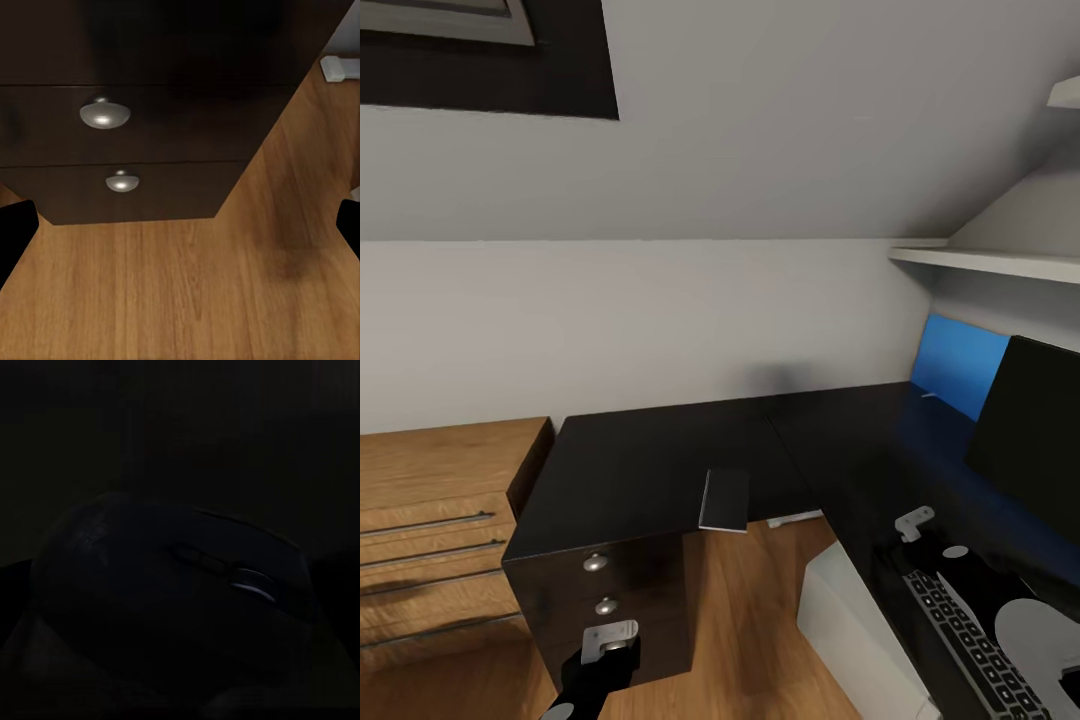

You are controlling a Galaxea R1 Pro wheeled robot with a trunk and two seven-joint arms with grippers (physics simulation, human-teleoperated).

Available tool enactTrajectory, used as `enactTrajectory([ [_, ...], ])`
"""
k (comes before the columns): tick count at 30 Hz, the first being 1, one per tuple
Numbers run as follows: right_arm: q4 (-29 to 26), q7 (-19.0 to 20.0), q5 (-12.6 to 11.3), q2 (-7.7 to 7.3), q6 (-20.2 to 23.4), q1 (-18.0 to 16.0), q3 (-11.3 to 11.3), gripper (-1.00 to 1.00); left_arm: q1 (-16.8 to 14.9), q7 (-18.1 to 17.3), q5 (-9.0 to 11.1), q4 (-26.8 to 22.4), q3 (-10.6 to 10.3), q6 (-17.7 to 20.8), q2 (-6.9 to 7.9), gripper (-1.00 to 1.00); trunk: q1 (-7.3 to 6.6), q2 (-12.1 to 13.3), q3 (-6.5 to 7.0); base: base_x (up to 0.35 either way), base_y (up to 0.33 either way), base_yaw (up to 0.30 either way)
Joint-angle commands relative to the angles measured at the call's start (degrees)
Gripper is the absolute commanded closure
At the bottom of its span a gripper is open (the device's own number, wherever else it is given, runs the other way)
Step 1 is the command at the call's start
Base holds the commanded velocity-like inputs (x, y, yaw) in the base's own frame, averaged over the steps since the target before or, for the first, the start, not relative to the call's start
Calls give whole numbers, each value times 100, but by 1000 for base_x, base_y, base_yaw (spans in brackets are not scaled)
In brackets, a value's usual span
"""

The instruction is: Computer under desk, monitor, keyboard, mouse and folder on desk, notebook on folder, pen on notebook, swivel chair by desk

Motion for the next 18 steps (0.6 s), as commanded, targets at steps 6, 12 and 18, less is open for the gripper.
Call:
enactTrajectory([
  [6,-7,24,48,2,29,-1,-11,100,-3,43,37,-10,-16,27,3,-100,0,-4,-7,0,0,0],
  [12,-16,24,48,-1,37,-1,-23,-100,-3,43,37,-12,-16,17,3,-100,0,-4,-7,0,0,0],
  [18,-36,24,48,4,32,-1,-19,-100,-3,43,37,-12,-9,22,3,-100,0,-4,-7,0,0,0],
])
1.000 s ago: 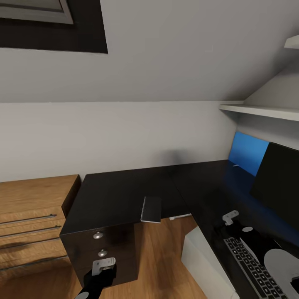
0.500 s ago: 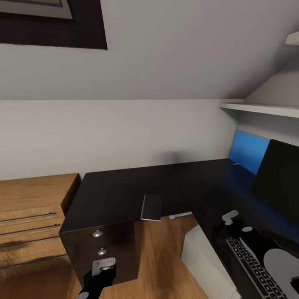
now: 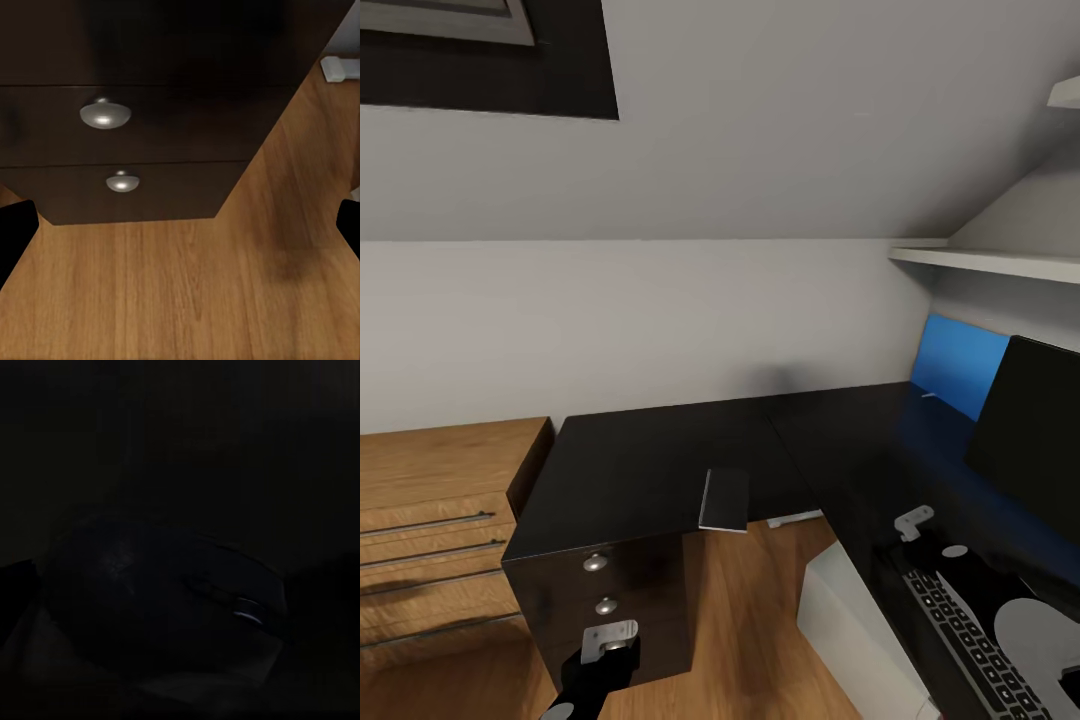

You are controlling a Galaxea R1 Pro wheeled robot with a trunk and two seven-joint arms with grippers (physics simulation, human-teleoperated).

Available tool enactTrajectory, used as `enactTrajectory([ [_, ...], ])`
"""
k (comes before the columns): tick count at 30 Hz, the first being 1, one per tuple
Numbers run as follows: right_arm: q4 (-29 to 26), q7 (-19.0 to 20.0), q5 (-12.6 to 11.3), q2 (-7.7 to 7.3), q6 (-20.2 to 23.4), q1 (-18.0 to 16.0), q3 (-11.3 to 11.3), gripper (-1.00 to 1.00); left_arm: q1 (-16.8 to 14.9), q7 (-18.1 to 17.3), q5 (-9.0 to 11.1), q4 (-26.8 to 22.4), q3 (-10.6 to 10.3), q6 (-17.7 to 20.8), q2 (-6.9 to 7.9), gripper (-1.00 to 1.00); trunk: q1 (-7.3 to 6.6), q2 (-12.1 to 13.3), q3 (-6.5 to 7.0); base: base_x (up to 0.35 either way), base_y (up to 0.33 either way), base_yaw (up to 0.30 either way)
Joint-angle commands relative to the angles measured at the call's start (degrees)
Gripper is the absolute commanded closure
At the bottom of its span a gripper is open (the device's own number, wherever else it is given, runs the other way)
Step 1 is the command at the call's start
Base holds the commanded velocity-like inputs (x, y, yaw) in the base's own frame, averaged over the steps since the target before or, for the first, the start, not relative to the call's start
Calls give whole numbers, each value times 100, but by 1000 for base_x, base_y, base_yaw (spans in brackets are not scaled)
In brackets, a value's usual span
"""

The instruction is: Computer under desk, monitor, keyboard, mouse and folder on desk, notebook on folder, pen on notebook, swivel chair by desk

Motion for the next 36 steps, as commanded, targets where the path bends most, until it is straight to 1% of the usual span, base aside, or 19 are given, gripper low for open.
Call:
enactTrajectory([
  [1,-15,23,49,0,21,-1,-17,-100,-3,43,37,-10,-15,25,3,-100,0,-4,-7,0,0,0],
  [6,-25,17,49,1,23,-1,-16,-100,-3,43,37,-8,-14,30,3,-100,0,-4,-7,0,0,0],
  [10,-167,4,38,17,86,-1,-8,-100,-3,50,30,-2,-14,31,6,-100,0,-4,-7,0,0,0],
  [12,-481,4,9,23,367,-1,-19,-100,-3,51,29,-2,-14,31,4,-100,0,-4,-7,0,0,0],
  [13,-702,11,-15,25,634,-1,-32,-100,-3,54,29,-1,-14,31,4,-100,0,-4,-7,0,0,0],
  [14,-819,21,-34,26,783,-1,-38,-100,-3,56,28,-1,-14,31,6,-100,0,-4,-7,0,0,0],
  [15,-1048,60,-95,24,1088,2,-49,-100,-3,57,28,-1,-14,31,5,-100,0,-4,-7,0,0,0],
  [16,-1706,318,-508,15,1884,13,-66,-100,-3,60,24,-1,-14,31,4,-100,0,-4,-7,0,0,0],
  [19,-1957,402,-749,13,2219,19,-64,-100,-3,60,22,1,-14,31,4,-100,0,-4,-7,0,0,0],
  [20,-2085,434,-869,14,2424,21,-60,-100,-3,60,21,0,-14,31,4,-100,0,-4,-7,0,0,0],
  [21,-2280,474,-1021,28,2829,27,-44,-100,-3,60,20,-1,-15,31,3,-100,0,-4,-7,0,0,0],
  [24,-2408,496,-1125,39,3071,29,-38,-100,-3,60,19,-1,-14,31,3,-100,0,-4,-7,0,0,0],
  [27,-2496,502,-1300,83,3271,27,-38,-100,-3,60,19,-1,-14,31,3,-100,0,-4,-7,0,0,0],
  [28,-2568,504,-1467,117,3446,26,-44,-100,-3,60,19,-1,-14,31,3,-100,0,-4,-7,0,0,0],
  [30,-2674,505,-1650,139,3661,27,-50,-100,-3,60,19,-1,-14,31,3,-100,0,-4,-7,0,0,4],
  [31,-2886,503,-1945,158,4061,29,-55,-100,-3,60,19,1,-14,31,3,-100,0,-4,-7,0,0,65],
  [32,-2996,502,-2085,165,4272,29,-57,-100,-3,60,19,0,-14,31,3,-100,0,-4,-7,0,0,134],
  [33,-3067,501,-2177,173,4415,29,-55,-100,-3,62,19,3,-14,31,3,-100,0,-4,-7,0,0,183],
  [36,-3164,487,-2313,200,4610,33,-46,-100,-3,63,19,7,-14,31,3,-100,0,-4,-7,0,0,237],
])
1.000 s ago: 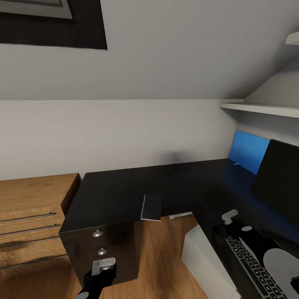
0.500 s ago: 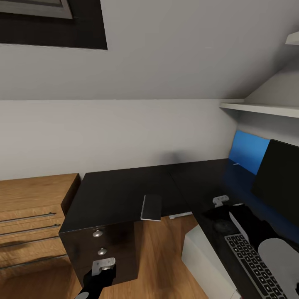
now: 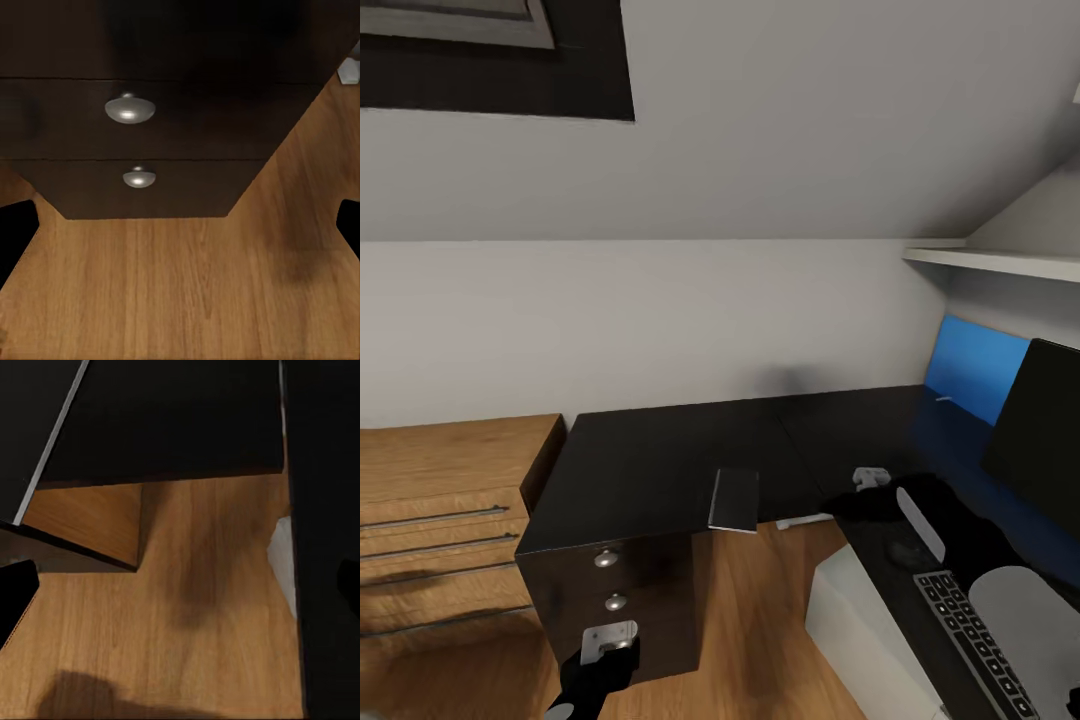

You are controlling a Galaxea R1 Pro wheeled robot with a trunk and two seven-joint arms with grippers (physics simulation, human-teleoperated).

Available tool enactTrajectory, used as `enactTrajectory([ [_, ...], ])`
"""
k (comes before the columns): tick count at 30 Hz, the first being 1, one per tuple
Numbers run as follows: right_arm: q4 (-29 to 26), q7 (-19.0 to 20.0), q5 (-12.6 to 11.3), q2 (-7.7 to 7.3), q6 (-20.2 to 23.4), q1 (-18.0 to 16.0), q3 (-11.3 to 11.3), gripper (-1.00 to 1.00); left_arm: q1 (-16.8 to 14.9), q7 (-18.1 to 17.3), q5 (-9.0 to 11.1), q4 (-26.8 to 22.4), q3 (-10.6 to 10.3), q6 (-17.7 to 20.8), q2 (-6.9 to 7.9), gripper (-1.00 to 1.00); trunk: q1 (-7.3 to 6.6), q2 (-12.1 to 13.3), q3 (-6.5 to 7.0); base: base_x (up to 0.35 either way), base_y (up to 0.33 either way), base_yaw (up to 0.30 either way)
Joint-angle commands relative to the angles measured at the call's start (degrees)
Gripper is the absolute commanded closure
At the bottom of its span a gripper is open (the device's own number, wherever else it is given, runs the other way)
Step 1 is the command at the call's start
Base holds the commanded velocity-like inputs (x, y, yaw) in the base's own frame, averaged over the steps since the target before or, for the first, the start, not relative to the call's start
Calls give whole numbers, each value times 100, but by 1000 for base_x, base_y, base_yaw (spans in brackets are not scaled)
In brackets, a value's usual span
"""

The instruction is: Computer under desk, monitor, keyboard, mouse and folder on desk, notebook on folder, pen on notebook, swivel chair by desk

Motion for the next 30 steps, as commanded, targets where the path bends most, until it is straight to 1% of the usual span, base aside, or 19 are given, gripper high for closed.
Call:
enactTrajectory([
  [1,-21,25,12,16,34,-3,14,-100,-5,45,38,-7,-19,22,4,-100,0,-4,-7,0,0,267],
  [5,-48,-8,23,88,49,13,20,-100,-5,46,43,-4,-19,22,4,-100,0,-4,-7,0,0,274],
  [7,-100,-185,23,132,-84,73,32,-100,-5,48,45,7,-22,22,2,-100,0,-4,-7,0,0,278],
  [8,-184,-351,24,200,-198,139,34,-100,-5,52,47,15,-24,19,-2,-100,0,-4,-7,0,0,279],
  [10,-327,-537,31,273,-273,222,31,-100,-5,51,47,20,-25,16,-3,-100,0,-4,-7,0,0,280],
  [11,-523,-757,35,326,-324,331,29,-100,-5,51,47,23,-26,13,-4,-100,0,-4,-8,0,0,279],
  [12,-642,-877,38,344,-346,394,28,-100,-5,51,47,24,-25,12,-4,-100,0,-4,-10,0,0,260],
  [13,-930,-1130,36,371,-379,551,27,-100,-5,50,48,25,-23,9,-1,-100,0,-4,-11,0,0,181],
  [16,-1473,-1499,36,395,-420,870,26,-100,-5,50,52,27,-21,7,1,-100,0,-4,-13,0,0,118],
  [17,-1868,-1715,39,404,-451,1125,26,-100,-5,53,53,31,-22,6,0,-100,0,-4,-14,0,0,59],
  [19,-2233,-1901,42,409,-505,1379,26,-100,-5,55,54,38,-24,5,-2,-100,0,-4,-14,0,0,43],
  [20,-2514,-2062,42,413,-578,1594,26,-100,-5,58,54,59,-25,3,-6,-100,0,-4,-14,0,0,24],
  [24,-2899,-2394,40,427,-726,1900,29,-100,-5,51,49,155,-27,-3,-9,-100,0,-4,-15,0,0,13],
  [27,-2980,-2511,36,435,-753,1980,26,-100,-5,44,47,185,-27,-4,-6,-100,0,-4,-15,0,0,4],
  [30,-3014,-2534,21,436,-740,2000,21,-100,-5,52,52,197,-27,-5,-11,-100,0,-4,-15,0,0,0],
])
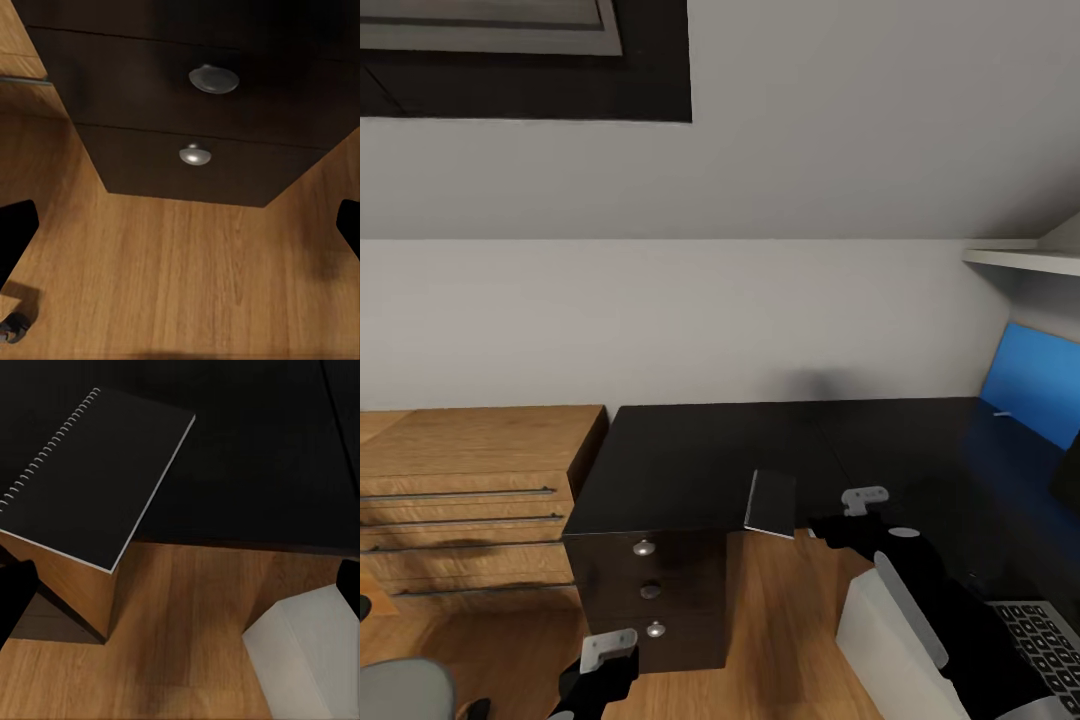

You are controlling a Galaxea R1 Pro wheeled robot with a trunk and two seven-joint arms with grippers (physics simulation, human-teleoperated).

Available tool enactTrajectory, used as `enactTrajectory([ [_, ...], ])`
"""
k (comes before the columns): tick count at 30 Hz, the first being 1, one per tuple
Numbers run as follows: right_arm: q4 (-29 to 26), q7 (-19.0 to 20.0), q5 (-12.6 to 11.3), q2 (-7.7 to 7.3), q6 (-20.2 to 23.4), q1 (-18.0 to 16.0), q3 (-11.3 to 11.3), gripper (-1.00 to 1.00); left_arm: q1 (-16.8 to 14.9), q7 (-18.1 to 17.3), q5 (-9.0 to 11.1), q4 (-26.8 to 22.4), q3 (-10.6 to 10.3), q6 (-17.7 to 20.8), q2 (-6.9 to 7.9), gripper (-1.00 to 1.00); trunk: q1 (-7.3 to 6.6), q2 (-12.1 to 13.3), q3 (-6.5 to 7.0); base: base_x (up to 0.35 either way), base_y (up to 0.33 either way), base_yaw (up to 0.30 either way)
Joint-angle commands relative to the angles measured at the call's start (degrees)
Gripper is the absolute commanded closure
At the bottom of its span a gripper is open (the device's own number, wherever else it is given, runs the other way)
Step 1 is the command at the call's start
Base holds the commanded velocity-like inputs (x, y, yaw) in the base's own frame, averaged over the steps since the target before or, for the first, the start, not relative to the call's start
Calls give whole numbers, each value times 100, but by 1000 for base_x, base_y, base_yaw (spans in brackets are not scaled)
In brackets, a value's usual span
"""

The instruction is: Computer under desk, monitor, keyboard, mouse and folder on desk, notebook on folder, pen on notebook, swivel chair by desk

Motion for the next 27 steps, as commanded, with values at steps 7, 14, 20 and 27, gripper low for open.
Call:
enactTrajectory([
  [7,-34,-60,-82,-11,-16,4,-134,-100,-3,64,40,3,-16,22,1,-100,0,-4,-7,0,0,0],
  [14,-25,-66,-83,85,-4,5,-136,-100,-3,67,32,250,-14,14,-16,-100,0,-4,-7,0,0,189],
  [20,-21,-66,-82,107,-10,5,-130,-100,-3,67,32,252,-15,14,-16,-100,0,-4,-7,0,0,245],
  [27,-20,-61,-93,109,-20,5,-130,-100,-3,75,24,252,-16,6,-19,-100,0,-4,-7,0,0,57],
])
